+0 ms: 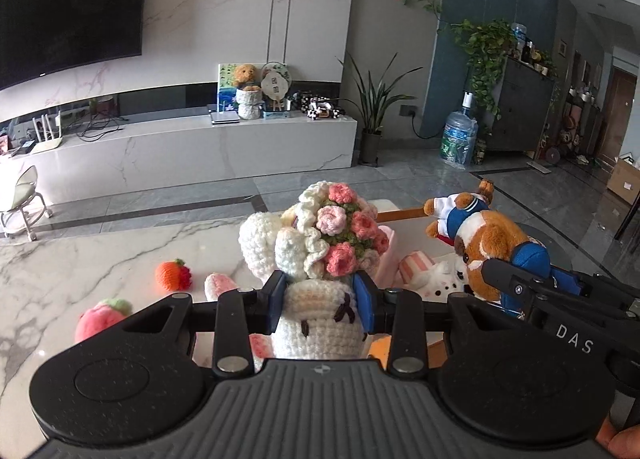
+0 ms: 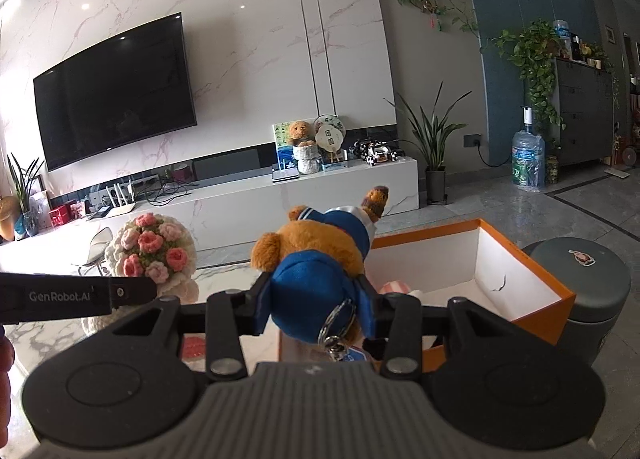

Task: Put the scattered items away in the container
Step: 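Carry the crocheted bunny and brown bear over the orange box with both grippers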

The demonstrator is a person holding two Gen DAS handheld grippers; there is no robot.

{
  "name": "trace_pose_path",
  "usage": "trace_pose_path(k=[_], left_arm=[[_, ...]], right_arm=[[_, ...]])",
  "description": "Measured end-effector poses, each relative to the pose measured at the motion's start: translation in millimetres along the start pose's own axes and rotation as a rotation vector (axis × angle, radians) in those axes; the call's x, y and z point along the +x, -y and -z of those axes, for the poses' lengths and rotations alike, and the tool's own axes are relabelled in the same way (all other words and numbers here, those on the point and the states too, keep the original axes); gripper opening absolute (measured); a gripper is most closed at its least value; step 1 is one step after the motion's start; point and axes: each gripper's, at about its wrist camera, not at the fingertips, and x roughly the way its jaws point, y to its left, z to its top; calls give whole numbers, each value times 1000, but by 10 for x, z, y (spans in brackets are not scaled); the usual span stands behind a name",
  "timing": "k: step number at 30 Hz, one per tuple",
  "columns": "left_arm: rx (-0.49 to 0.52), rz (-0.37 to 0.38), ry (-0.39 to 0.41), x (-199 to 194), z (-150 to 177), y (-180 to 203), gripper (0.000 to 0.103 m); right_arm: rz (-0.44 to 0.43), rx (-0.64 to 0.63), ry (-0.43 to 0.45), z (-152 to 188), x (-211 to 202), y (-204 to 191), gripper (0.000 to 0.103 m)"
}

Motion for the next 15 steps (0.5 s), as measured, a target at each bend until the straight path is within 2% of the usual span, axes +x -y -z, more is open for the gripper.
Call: trace_pose_path(k=[7,15], left_arm=[[44,73,-19,355,-155,413,42],[93,118,-37,732,-287,735,42]], right_arm=[[22,7,-28,-182,200,465,45],[29,-2,-70,-298,544,829,45]])
